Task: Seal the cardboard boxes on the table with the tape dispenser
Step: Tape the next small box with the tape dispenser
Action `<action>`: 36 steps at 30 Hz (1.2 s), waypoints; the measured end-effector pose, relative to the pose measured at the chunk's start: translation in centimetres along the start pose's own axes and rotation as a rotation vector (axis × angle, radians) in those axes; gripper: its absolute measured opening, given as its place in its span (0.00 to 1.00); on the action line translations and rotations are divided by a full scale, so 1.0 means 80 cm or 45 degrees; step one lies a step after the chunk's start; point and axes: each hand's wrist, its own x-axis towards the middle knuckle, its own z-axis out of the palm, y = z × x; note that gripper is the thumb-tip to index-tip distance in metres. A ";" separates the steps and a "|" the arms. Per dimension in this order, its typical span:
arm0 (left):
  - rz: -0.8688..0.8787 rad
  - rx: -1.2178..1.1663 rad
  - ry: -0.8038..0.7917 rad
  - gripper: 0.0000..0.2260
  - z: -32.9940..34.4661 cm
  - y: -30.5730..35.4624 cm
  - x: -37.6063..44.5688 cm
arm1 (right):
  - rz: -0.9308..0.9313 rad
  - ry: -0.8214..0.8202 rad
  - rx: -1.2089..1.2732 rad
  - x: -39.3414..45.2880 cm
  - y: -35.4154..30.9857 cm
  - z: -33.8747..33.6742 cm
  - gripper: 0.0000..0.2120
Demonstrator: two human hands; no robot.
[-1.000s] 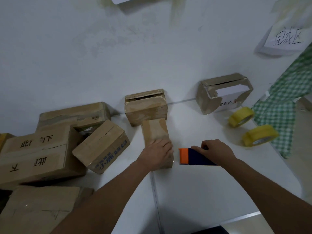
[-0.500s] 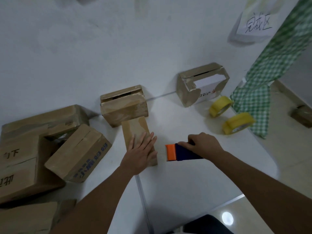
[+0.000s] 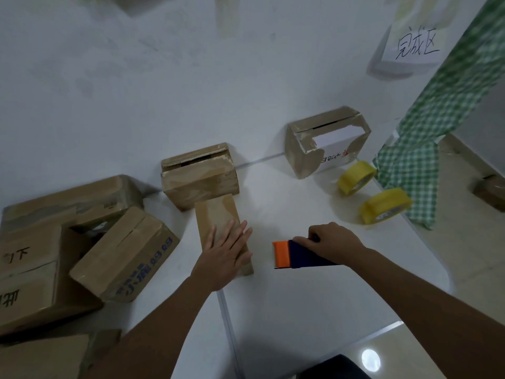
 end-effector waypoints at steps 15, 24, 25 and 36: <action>-0.007 -0.002 0.039 0.27 0.005 0.003 0.002 | -0.047 0.209 0.065 -0.005 -0.046 0.063 0.13; -0.049 -0.003 0.010 0.27 0.003 0.005 0.004 | -0.020 0.197 0.020 0.007 -0.053 0.061 0.15; -0.040 -0.003 -0.002 0.27 0.002 0.005 0.004 | 0.052 0.190 0.019 0.012 -0.049 0.058 0.16; 0.037 -0.082 -0.080 0.27 -0.004 0.000 0.004 | 0.283 0.079 0.276 0.034 -0.030 0.059 0.17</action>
